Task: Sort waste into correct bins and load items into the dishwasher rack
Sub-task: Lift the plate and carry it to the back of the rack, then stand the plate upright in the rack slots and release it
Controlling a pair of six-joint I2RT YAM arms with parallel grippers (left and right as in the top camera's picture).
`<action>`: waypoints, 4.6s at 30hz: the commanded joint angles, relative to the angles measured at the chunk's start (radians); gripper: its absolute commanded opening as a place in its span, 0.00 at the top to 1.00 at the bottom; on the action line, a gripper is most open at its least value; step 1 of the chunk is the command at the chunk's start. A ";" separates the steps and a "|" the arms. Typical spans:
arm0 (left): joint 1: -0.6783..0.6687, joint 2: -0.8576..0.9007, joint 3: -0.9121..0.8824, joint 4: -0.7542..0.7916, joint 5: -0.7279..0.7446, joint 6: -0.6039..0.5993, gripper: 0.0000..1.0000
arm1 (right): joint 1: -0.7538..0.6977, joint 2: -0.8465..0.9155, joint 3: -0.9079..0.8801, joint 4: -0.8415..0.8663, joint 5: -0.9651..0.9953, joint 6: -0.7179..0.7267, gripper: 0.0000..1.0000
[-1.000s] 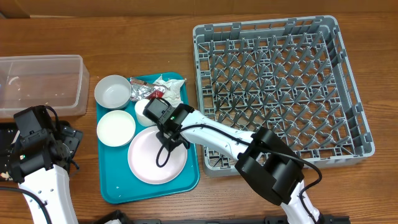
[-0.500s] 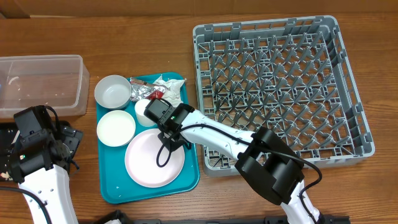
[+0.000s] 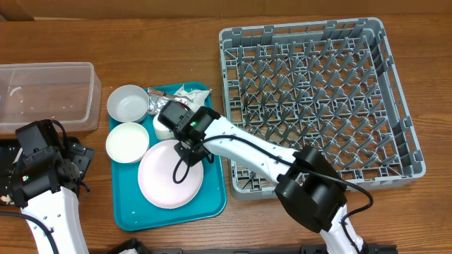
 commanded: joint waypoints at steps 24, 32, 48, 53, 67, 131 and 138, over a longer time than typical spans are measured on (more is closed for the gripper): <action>0.004 -0.007 0.019 -0.002 -0.003 -0.021 0.00 | -0.552 -0.415 0.089 -0.187 0.484 0.034 0.96; 0.004 -0.007 0.019 -0.002 -0.003 -0.021 0.00 | -0.675 -0.372 0.085 -0.053 0.621 0.034 0.96; 0.004 -0.007 0.019 -0.002 -0.003 -0.021 0.00 | -0.662 -0.279 0.078 0.052 0.854 0.031 0.96; 0.004 -0.007 0.019 -0.002 -0.003 -0.021 0.00 | -0.644 -0.277 0.042 0.064 0.850 0.031 0.96; 0.004 -0.007 0.019 -0.002 -0.003 -0.021 0.00 | -0.613 -0.275 -0.061 0.106 0.827 0.031 0.96; 0.004 -0.007 0.019 -0.002 -0.003 -0.021 0.00 | -0.199 -0.131 0.428 -0.175 -0.080 0.106 0.00; 0.004 -0.007 0.019 -0.002 -0.003 -0.021 0.00 | -0.313 -0.285 0.517 -0.222 0.097 0.106 0.00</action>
